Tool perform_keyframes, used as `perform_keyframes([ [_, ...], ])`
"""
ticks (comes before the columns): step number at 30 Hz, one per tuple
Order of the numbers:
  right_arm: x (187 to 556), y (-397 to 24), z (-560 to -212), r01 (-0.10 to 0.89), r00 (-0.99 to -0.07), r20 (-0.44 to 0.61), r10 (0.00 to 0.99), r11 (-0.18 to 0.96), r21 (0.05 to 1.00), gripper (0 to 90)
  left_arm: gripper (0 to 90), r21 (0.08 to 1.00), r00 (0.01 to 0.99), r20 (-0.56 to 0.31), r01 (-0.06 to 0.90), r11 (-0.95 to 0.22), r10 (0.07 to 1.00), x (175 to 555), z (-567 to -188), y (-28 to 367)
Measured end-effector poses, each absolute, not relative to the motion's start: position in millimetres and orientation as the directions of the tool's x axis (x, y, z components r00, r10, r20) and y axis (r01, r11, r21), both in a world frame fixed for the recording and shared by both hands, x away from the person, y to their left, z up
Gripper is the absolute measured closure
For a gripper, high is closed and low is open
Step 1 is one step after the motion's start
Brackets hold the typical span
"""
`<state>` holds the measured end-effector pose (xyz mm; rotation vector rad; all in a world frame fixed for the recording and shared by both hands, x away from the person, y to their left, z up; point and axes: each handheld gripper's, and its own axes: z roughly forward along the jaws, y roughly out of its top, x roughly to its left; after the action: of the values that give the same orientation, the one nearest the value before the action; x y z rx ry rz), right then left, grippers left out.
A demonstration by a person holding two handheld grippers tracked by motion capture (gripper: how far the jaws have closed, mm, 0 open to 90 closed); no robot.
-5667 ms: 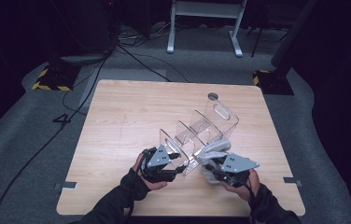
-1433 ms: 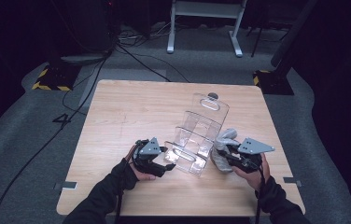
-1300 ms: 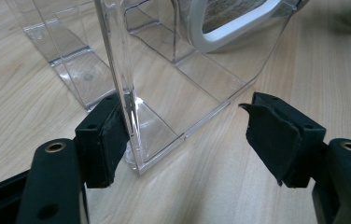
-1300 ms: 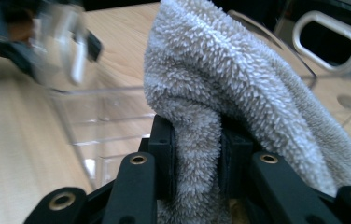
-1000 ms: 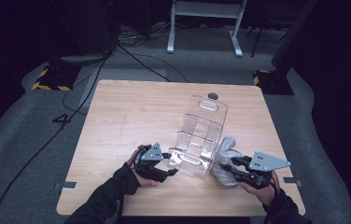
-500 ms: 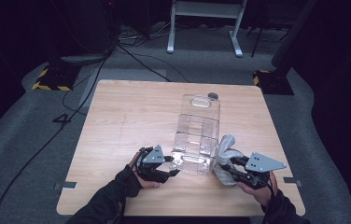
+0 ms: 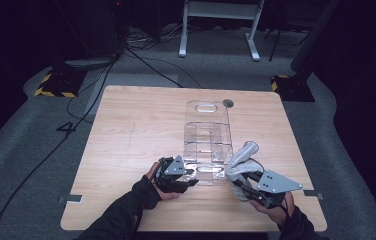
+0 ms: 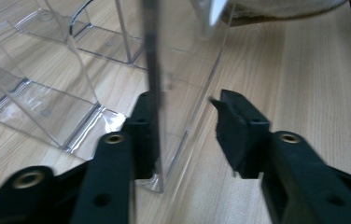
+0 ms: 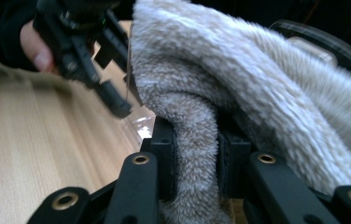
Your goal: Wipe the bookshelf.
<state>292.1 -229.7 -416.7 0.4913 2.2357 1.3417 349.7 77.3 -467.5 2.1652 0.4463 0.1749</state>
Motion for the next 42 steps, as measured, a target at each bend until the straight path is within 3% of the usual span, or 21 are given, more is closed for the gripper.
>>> perform_keyframes([
  [3, 299.0, -226.3, -432.9, 0.082, -0.832, -0.205, 0.515, 0.481, 0.873, 73.5, 74.4, 0.806, 0.923, -0.054, 0.265, -0.529, 0.381, 353.3, -469.6, 79.7],
  [9, 312.1, -223.3, -466.6, 0.198, -0.844, -0.129, 0.520, 0.526, 0.827, 73.5, 81.7, 0.805, 0.943, -0.082, 0.253, -0.536, 0.322, 356.5, -471.8, 74.8],
  [13, 317.2, -220.8, -482.9, 0.200, -0.852, -0.155, 0.501, 0.584, 0.787, 73.7, 86.1, 0.796, 0.954, -0.057, 0.222, -0.563, 0.295, 353.7, -470.3, 70.5],
  [15, 318.3, -221.6, -480.6, 0.207, -0.845, -0.147, 0.514, 0.568, 0.796, 73.6, 86.9, 0.798, 0.955, -0.049, 0.213, -0.564, 0.291, 352.6, -470.8, 68.8],
  [24, 297.8, -231.1, -422.1, 0.039, -0.798, -0.217, 0.562, 0.408, 0.912, 73.7, 87.0, 0.803, 0.955, -0.042, 0.207, -0.559, 0.293, 348.2, -471.7, 65.3],
  [31, 312.4, -227.7, -448.6, 0.130, -0.823, -0.152, 0.547, 0.443, 0.887, 74.0, 87.0, 0.803, 0.954, -0.036, 0.205, -0.559, 0.298, 346.5, -472.1, 63.2],
  [35, 316.7, -216.0, -474.9, 0.186, -0.845, -0.141, 0.516, 0.530, 0.827, 74.0, 87.0, 0.805, 0.954, -0.034, 0.202, -0.557, 0.297, 346.4, -472.3, 63.1],
  [42, 315.8, -200.3, -489.0, 0.186, -0.865, -0.147, 0.479, 0.580, 0.793, 73.9, 86.8, 0.810, 0.948, -0.041, 0.217, -0.545, 0.316, 344.1, -473.2, 62.0],
])
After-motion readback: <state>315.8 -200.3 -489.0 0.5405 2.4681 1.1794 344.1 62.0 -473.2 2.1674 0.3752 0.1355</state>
